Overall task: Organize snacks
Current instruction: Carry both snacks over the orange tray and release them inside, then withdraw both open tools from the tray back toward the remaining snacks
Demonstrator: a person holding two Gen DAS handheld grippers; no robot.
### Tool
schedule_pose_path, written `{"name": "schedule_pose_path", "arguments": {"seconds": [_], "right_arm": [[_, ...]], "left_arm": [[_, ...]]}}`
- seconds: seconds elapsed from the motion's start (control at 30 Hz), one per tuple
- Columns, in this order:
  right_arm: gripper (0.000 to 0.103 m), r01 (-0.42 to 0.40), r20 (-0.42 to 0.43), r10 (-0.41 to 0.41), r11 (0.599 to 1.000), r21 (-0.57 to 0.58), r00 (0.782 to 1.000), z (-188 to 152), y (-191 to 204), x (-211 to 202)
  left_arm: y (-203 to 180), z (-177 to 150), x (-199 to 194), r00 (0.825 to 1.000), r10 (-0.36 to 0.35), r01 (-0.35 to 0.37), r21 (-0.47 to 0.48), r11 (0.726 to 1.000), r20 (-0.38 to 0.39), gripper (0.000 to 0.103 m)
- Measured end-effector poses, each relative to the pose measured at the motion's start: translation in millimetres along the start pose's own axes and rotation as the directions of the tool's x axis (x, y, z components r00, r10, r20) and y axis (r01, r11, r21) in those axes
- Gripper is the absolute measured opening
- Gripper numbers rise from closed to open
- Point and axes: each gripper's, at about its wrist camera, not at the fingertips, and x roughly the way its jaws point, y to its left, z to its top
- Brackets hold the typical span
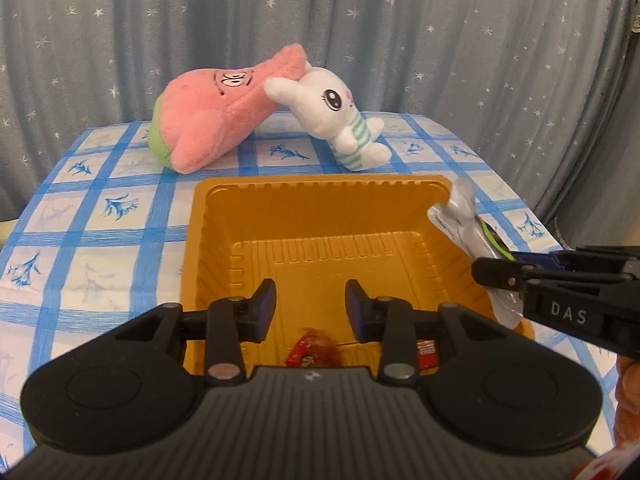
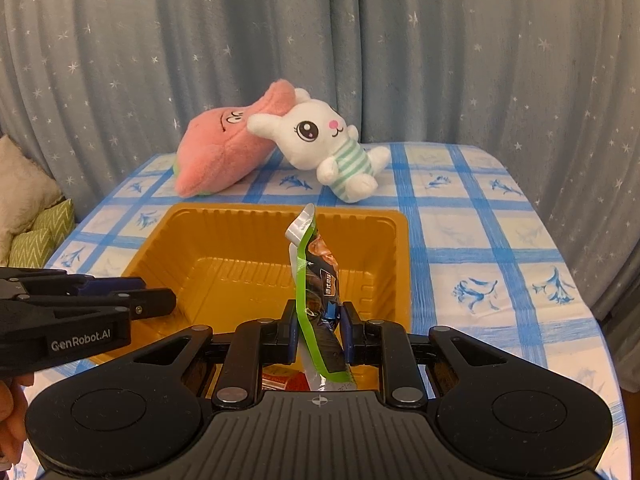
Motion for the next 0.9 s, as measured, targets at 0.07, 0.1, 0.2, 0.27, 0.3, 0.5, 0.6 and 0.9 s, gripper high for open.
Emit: {"name": "schedule_pose_path", "arguments": {"seconds": [0.07, 0.1, 0.2, 0.27, 0.3, 0.5, 0.6, 0.9], "right_arm": [[0.021, 0.001, -0.004, -0.001, 1.000, 0.002, 1.000, -1.4, -1.2, 1.2], [0.021, 0.001, -0.006, -0.001, 1.000, 0.005, 1.000, -1.6, -2.0, 2.1], [0.021, -0.001, -0.010, 0.001, 1.000, 0.014, 1.000, -1.1, -3.4, 4.1], [0.021, 0.000, -0.009, 0.000, 1.000, 0.015, 1.000, 0.4, -3.1, 5.0], [0.021, 0.000, -0.009, 0.001, 1.000, 0.016, 1.000, 0.9, -2.7, 5.3], [0.021, -0.008, -0.009, 0.008, 1.000, 0.018, 1.000, 1.6, 0.4, 9.3], [0.021, -0.013, -0.002, 0.013, 1.000, 0.025, 1.000, 0.5, 0.3, 11.9], [0.044, -0.037, 0.032, 0.035, 0.997, 0.069, 0.999, -3.9, -10.5, 11.1]], "left_arm": [[4.5, -1.4, -2.0, 1.000, 0.011, -0.011, -0.007, 1.000, -0.003, 0.034], [6.9, -2.2, -3.2, 1.000, 0.017, -0.017, -0.011, 1.000, -0.004, 0.034], [12.3, -4.6, -7.6, 1.000, 0.024, -0.024, -0.012, 1.000, -0.005, 0.034], [14.5, -5.4, -10.2, 1.000, 0.025, -0.025, -0.011, 1.000, -0.001, 0.034], [15.2, -5.6, -11.4, 1.000, 0.026, -0.026, -0.014, 1.000, 0.001, 0.034], [14.5, -7.6, -16.8, 1.000, 0.017, -0.017, -0.016, 1.000, 0.010, 0.034], [14.2, -9.8, -17.6, 1.000, 0.013, -0.013, -0.015, 1.000, 0.007, 0.034], [14.4, -21.6, -28.4, 1.000, 0.017, -0.016, -0.039, 0.999, 0.003, 0.042]]}}
